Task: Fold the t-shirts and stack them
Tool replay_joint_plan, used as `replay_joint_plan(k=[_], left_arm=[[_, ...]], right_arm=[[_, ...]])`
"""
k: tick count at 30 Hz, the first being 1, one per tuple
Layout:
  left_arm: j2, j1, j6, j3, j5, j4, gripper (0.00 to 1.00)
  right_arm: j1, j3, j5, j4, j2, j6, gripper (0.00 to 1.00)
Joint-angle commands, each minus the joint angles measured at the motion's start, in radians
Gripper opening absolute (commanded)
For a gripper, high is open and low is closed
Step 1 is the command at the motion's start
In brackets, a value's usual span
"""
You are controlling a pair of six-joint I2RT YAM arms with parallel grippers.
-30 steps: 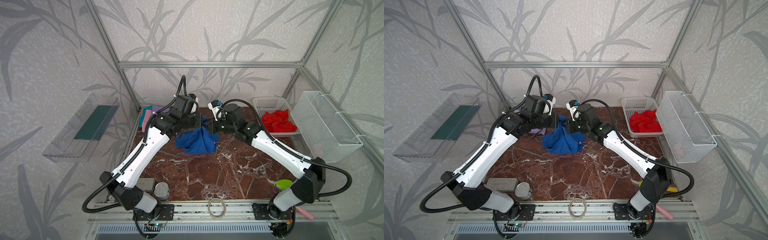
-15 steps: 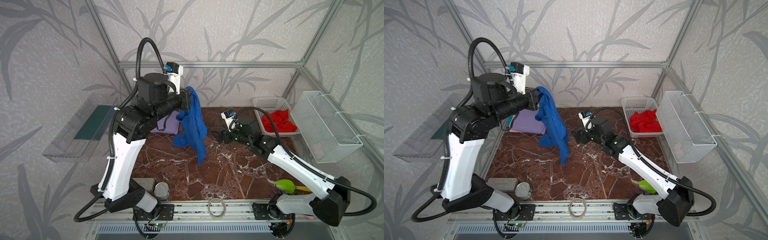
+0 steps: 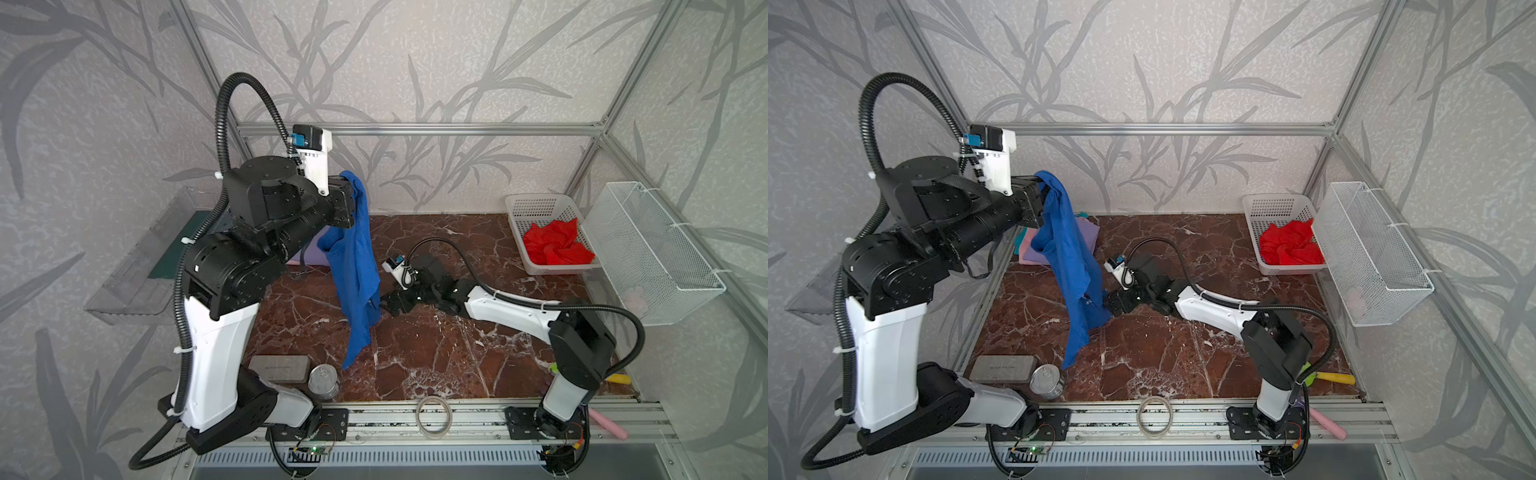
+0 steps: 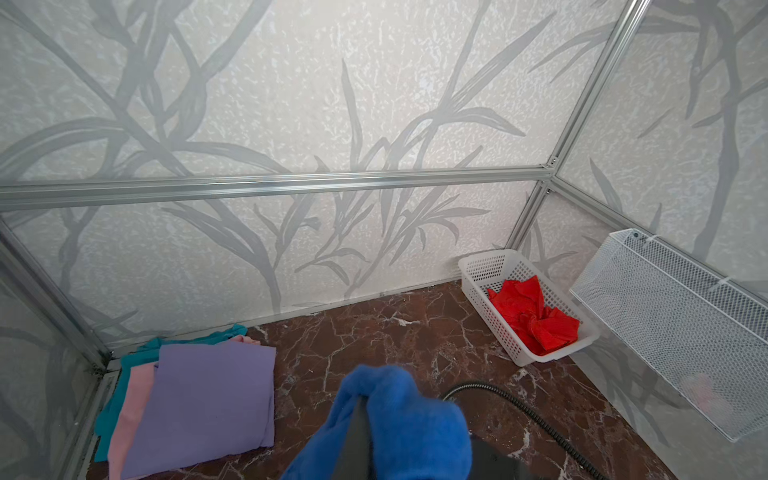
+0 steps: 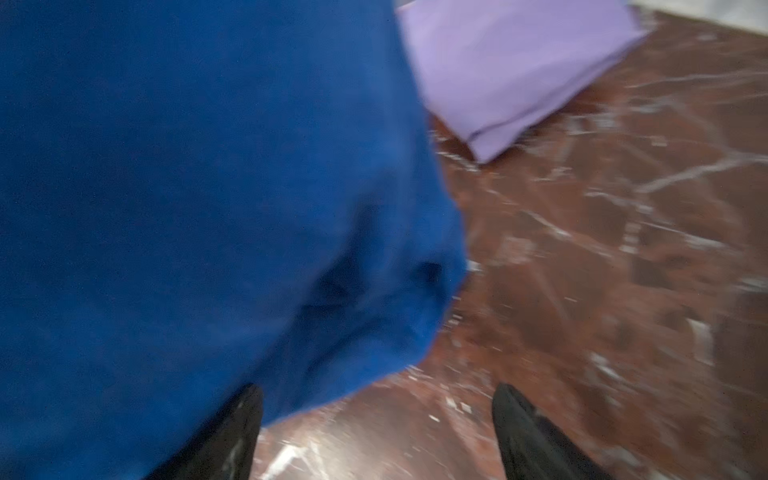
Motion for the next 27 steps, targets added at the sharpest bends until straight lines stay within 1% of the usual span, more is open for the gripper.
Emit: replay_joint_plan(k=[1, 2, 3, 4, 5, 6, 7, 8, 10, 13, 15, 18, 21, 22, 23, 24, 26, 27], left_arm=[[0.003, -0.002, 0.028, 0.013, -0.048, -0.016, 0.0], [0.006, -0.002, 0.029, 0.015, -0.047, -0.017, 0.0], [0.007, -0.001, 0.029, 0.017, -0.049, -0.019, 0.0], [0.009, -0.002, 0.027, 0.016, -0.053, -0.021, 0.0], [0.011, -0.002, 0.029, 0.017, -0.056, -0.021, 0.0], [0.01, -0.001, 0.03, 0.017, -0.061, -0.023, 0.0], [0.008, 0.0, 0.033, 0.017, -0.07, -0.027, 0.0], [0.005, -0.001, 0.037, 0.014, -0.083, -0.03, 0.0], [-0.01, 0.001, 0.046, 0.0, -0.111, -0.024, 0.0], [-0.041, 0.0, 0.052, -0.047, -0.156, 0.012, 0.0], [-0.06, 0.0, 0.05, -0.079, -0.178, 0.038, 0.0], [-0.062, 0.001, 0.047, -0.1, -0.179, 0.057, 0.0], [-0.046, 0.0, 0.037, -0.086, -0.158, 0.05, 0.0], [-0.04, 0.001, 0.036, -0.079, -0.152, 0.048, 0.0], [-0.035, 0.0, 0.033, -0.073, -0.147, 0.048, 0.0], [-0.032, 0.0, 0.033, -0.065, -0.141, 0.048, 0.0], [-0.027, 0.0, 0.031, -0.051, -0.137, 0.048, 0.0], [-0.027, -0.001, 0.031, -0.042, -0.135, 0.045, 0.0]], right_arm=[[0.039, 0.053, -0.127, 0.176, 0.053, 0.099, 0.9], [0.038, 0.06, -0.14, 0.22, 0.077, 0.14, 0.87], [0.037, 0.075, -0.137, 0.253, 0.097, 0.164, 0.81], [0.033, 0.092, -0.129, 0.264, 0.112, 0.179, 0.65], [0.021, 0.113, -0.115, 0.265, 0.125, 0.203, 0.3], [0.005, 0.12, -0.106, 0.27, 0.129, 0.229, 0.08], [-0.018, 0.115, -0.09, 0.288, 0.118, 0.259, 0.0], [-0.044, 0.096, -0.07, 0.304, 0.097, 0.278, 0.0], [-0.1, 0.067, -0.04, 0.284, 0.033, 0.272, 0.0], [-0.181, 0.042, 0.031, 0.165, -0.118, 0.19, 0.0], [-0.225, 0.041, 0.102, 0.065, -0.233, 0.115, 0.0], [-0.258, 0.048, 0.195, -0.068, -0.375, 0.036, 0.0], [-0.236, 0.054, 0.201, -0.177, -0.456, -0.027, 0.0], [-0.211, 0.045, 0.215, -0.203, -0.473, -0.05, 0.04], [-0.175, 0.029, 0.237, -0.218, -0.488, -0.074, 0.15], [-0.141, 0.007, 0.246, -0.229, -0.5, -0.094, 0.29], [-0.091, -0.031, 0.253, -0.243, -0.512, -0.103, 0.51], [-0.07, -0.051, 0.254, -0.247, -0.51, -0.104, 0.58]])
